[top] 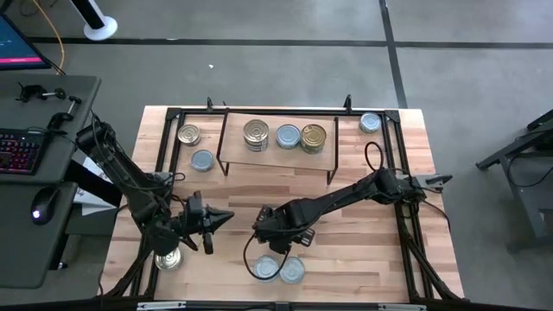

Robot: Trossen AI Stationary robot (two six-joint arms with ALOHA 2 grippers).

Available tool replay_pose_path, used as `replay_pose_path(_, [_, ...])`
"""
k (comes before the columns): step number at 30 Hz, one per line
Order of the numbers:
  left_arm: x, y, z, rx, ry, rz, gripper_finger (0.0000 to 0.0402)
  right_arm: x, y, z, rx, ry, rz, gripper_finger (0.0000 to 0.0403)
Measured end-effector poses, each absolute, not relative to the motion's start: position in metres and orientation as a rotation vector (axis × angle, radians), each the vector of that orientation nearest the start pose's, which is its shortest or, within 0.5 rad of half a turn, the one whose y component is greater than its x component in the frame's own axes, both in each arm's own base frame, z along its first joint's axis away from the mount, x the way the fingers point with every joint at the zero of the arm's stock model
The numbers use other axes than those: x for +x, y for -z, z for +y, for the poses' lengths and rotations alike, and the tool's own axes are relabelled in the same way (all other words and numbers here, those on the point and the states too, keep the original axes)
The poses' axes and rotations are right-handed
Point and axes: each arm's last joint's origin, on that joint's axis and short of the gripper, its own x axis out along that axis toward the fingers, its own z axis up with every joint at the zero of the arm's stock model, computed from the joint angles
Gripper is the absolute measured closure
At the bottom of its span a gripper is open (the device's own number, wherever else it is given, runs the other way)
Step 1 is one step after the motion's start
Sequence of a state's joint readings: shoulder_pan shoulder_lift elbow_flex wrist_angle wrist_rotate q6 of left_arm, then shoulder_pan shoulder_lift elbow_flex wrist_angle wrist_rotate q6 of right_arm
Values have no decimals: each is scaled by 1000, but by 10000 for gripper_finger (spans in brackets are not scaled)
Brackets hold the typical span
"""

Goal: Stack canned seafood by type on shelf
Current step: Stack the blue-pink tuna can on top of the blue-pink tuna can on the shelf

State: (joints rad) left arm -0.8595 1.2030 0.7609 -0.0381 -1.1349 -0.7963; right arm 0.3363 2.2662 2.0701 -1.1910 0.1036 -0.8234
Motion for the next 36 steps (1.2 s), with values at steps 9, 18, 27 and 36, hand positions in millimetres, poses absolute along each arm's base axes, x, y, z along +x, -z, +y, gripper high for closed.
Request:
replay_pose_path(9, [180,-269,-167,-348,-390,79,401,436,-201,149,-1020,-773,1187,116])
replay_pose_path(18, [179,-293,-164,-261,-453,-2,402,434,-207,161,-1013,-689,1188,219])
replay_pose_path(27, [172,-346,-140,-156,-453,-54,401,436,-263,155,-983,-413,1181,234])
replay_pose_path(36, [157,-359,-131,-132,-303,-56,401,441,-344,87,-1008,84,990,234])
